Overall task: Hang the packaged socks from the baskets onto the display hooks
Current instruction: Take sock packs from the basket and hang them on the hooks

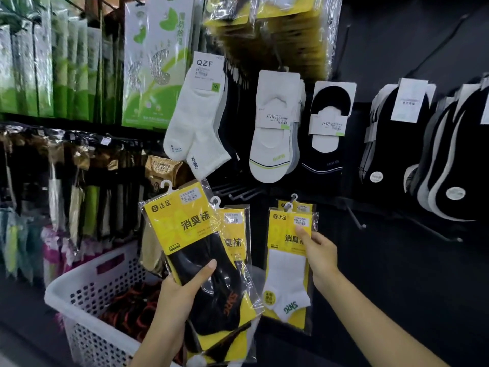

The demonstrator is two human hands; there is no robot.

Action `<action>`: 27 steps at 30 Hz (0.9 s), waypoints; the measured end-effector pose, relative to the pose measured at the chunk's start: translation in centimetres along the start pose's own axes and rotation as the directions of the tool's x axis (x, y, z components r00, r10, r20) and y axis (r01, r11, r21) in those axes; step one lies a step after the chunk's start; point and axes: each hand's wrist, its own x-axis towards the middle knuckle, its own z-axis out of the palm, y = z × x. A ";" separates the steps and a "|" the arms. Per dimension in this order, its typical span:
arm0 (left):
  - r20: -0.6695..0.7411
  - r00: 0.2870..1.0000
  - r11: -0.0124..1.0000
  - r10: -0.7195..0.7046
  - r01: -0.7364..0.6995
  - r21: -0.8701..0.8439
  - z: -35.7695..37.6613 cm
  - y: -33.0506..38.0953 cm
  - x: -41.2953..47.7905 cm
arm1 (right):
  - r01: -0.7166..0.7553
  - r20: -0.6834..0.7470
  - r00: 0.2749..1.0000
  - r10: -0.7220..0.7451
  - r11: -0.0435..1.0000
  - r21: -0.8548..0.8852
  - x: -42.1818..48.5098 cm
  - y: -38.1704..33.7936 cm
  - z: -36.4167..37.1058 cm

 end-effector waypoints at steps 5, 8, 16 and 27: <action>0.020 1.000 1.000 -0.001 0.001 0.000 0.4 -0.2 -0.3 | -0.099 -0.184 0.979 0.090 0.994 -0.037 1.8 1.3 -0.9; 0.017 1.000 1.000 -0.021 0.021 -0.010 0.4 -0.6 -0.3 | -0.113 -0.313 0.946 0.082 0.990 -0.080 1.4 2.0 -2.3; 0.193 0.980 0.994 -0.040 0.020 0.106 2.2 -1.4 -1.5 | 0.011 0.452 0.892 0.004 1.000 -0.030 -5.7 -0.8 -1.6; 0.125 0.992 0.993 -0.005 -0.010 0.122 2.7 -1.4 -1.5 | 0.061 0.341 0.934 -0.109 0.987 0.149 -6.9 -1.4 -2.6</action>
